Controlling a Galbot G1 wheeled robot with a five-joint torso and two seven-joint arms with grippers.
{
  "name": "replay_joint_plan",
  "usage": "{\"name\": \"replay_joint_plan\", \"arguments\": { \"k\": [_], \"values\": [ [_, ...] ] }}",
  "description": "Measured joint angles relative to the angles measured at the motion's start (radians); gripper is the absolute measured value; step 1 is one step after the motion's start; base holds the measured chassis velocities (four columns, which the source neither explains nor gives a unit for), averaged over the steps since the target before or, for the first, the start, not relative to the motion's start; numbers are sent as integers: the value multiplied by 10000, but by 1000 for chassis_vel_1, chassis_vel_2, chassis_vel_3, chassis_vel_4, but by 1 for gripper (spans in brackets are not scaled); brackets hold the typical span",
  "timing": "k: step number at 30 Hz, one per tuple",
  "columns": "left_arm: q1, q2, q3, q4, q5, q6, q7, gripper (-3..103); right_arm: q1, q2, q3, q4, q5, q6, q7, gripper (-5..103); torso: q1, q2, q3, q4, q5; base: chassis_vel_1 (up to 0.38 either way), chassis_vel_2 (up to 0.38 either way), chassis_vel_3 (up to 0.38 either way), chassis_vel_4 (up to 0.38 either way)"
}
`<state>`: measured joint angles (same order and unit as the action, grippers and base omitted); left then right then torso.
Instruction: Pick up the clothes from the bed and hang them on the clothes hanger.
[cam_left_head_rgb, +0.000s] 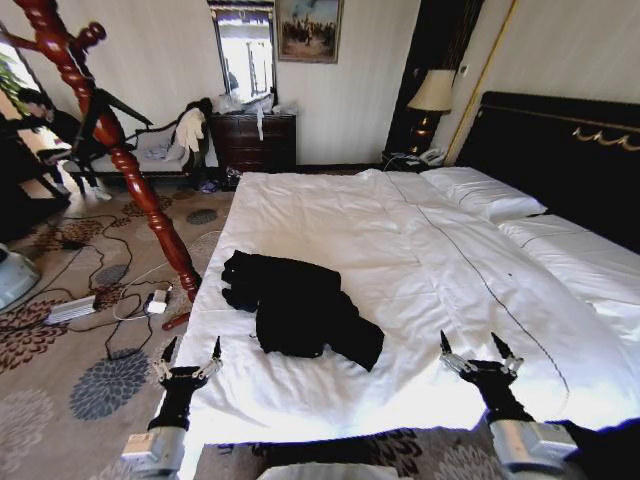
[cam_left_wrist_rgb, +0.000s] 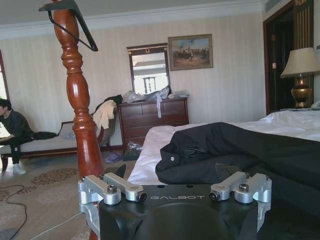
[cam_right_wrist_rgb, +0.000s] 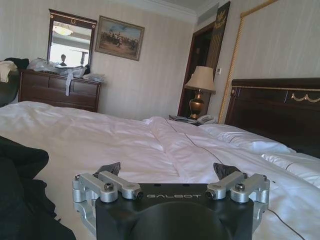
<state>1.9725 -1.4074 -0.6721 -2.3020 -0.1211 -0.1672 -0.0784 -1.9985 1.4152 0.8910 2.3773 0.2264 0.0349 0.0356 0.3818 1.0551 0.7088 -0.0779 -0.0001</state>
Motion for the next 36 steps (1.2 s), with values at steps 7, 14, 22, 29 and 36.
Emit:
{"name": "replay_joint_plan", "arguments": {
  "k": [7, 14, 22, 29, 36],
  "values": [
    [-15, 31, 46, 2, 6, 3, -12, 100, -75, -12, -194, 42, 80, -80, 0, 100, 0, 0, 0, 0, 0, 0, 0, 0, 0],
    [-8, 49, 90, 20, 38, 10, -20, 100, -104, -10, -447, 93, 15, -131, -1, 100, 0, 0, 0, 0, 0, 0, 0, 0, 0],
    [-1, 35, 153, 48, 135, 11, -28, 100, -309, -141, -977, 154, -96, -199, -10, 100, 0, 0, 0, 0, 0, 0, 0, 0, 0],
    [35, 388, 78, 62, -174, 16, 31, 100, -334, -509, -2506, 55, -69, -1015, 39, 100, 0, 0, 0, 1, 3, 0, 0, 0, 0],
    [499, 459, -104, 149, -584, -182, 272, 100, 318, -2187, -2410, -177, 55, -1490, -205, 100, -1, 1, -1, 0, 1, 0, 0, 0, 0]
  ]
}}
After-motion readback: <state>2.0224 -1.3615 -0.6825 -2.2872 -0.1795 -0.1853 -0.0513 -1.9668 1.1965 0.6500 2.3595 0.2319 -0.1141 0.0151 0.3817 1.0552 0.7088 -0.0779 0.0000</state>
